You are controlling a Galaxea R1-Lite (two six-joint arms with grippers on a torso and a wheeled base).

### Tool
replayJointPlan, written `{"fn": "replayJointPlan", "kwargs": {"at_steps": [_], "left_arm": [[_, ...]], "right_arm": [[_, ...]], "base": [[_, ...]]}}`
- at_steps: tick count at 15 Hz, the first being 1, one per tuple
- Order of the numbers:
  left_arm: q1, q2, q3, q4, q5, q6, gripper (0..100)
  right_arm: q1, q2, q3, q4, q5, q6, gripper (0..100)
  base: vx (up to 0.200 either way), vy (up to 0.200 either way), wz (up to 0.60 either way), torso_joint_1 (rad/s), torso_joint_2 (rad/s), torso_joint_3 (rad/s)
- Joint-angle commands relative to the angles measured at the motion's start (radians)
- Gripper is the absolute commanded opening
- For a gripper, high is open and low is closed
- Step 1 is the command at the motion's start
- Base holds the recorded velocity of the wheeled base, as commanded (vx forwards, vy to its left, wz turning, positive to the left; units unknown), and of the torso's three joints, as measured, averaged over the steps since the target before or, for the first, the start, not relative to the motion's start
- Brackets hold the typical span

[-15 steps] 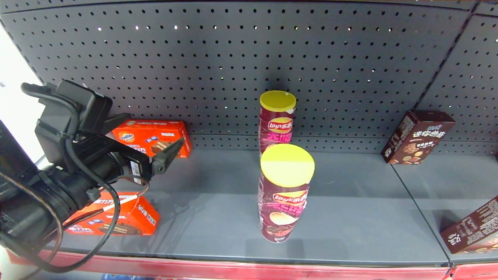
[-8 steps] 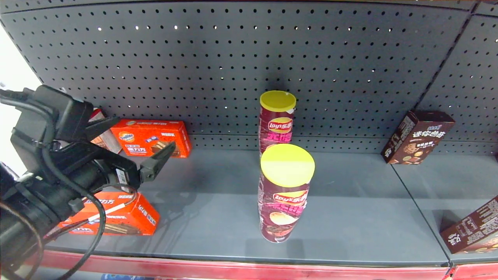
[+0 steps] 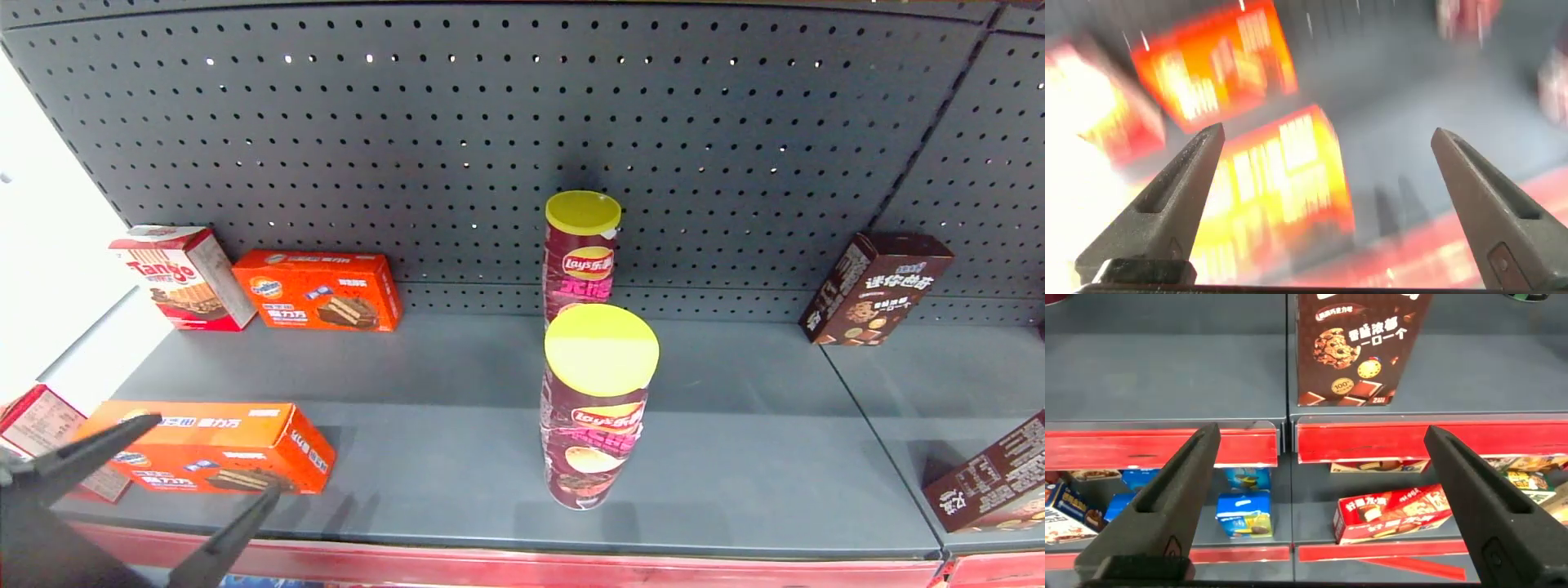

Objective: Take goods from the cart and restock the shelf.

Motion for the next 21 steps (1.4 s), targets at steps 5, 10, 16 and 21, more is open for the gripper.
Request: {"fn": "replayJointPlan", "kwargs": {"at_steps": [5,10,16,21], "left_arm": [[0.384,-0.770,0.104,0.658,-0.284,-0.105,100],[0.403,-0.903,0.107,0.647,-0.137,-0.214,100],[0.403,-0.903,0.107,0.652,-0.141,-0.252,100],[0.403,-0.903,0.102,0.726,-0.163,-0.174,100]], "right_arm": [[0.000,0.000,0.000,0.000,0.000,0.001,100],[0.000,0.000,0.000,0.000,0.000,-0.001,100],[0.000,0.000,0.000,0.000,0.000,-0.001,100],[0.000,0.000,0.000,0.000,0.000,-0.001,100]], "base": [[0.000,0.000,0.00,0.000,0.00,0.000],[0.000,0.000,0.00,0.000,0.00,0.000],[0.000,0.000,0.00,0.000,0.00,0.000],[0.000,0.000,0.00,0.000,0.00,0.000]]}}
